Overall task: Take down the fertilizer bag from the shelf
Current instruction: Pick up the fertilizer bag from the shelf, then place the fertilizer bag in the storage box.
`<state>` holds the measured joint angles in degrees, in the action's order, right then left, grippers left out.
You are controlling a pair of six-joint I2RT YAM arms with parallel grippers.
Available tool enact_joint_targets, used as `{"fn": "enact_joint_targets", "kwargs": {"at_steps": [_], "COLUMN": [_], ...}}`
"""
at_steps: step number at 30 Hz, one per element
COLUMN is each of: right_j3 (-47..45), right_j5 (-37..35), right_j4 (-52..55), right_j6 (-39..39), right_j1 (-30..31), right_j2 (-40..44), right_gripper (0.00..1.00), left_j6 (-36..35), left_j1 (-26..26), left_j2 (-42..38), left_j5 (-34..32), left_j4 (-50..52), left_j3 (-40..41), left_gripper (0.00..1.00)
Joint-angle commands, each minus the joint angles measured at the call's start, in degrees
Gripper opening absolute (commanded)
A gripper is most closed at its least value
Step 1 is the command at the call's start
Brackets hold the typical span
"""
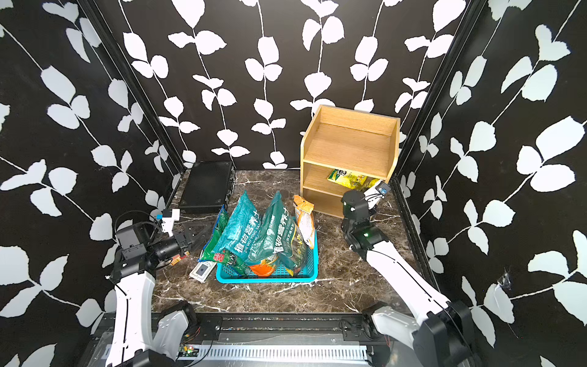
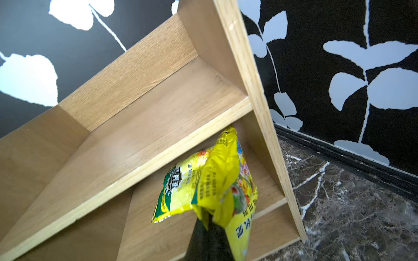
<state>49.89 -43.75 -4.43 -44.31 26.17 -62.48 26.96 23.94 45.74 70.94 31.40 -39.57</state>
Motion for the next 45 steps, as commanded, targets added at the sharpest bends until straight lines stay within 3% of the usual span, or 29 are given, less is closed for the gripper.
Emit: {"fn": "enact_joint_targets", "kwargs": {"at_steps": [1,5,13,18,25,31,40,45], "right_j3": [-1.61,-4.41,-6.48,-6.57,-4.14,-3.23,-6.12,-7.34], "right_j5": [-1.02,-1.21,7.58,17.73,42.16,57.15,70.17,77.13], "right_j4": [-0.24,0.92,8.37,11.28,11.27,12.1,13.22,12.06], "right_j6": [1.45,2.89,3.32,4.86,13.53,21.07,28.24,29.26], "right_j1": [2.93,7.36,13.34,15.29,17.63,17.95,18.04,18.04], "right_j2": [5.27,11.79,20.77,21.9,22.49,23.32,31.15,30.85], "right_gripper": [0.0,0.0,0.0,0.0,0.0,0.0,0.0,0.0], "left_j6": [-0.6,-0.65,-0.61,-0.67,-0.65,-0.63,-0.52,-0.57], "left_j1": [0.47,0.44,0.46,0.46,0.48,0.47,0.47,0.44], "left_j2": [-0.16,-0.21,-0.21,-0.24,-0.23,-0.29,-0.19,-0.2], "left_j5": [1.17,1.12,1.05,0.98,0.96,0.88,0.77,0.79], "left_j4": [-0.37,-0.37,-0.31,-0.33,-0.29,-0.37,-0.37,-0.37], "left_j3": [0.28,0.28,0.28,0.28,0.23,0.3,0.29,0.37], "left_gripper": [0.99,0.99,0.99,0.99,0.99,0.99,0.99,0.99]}}
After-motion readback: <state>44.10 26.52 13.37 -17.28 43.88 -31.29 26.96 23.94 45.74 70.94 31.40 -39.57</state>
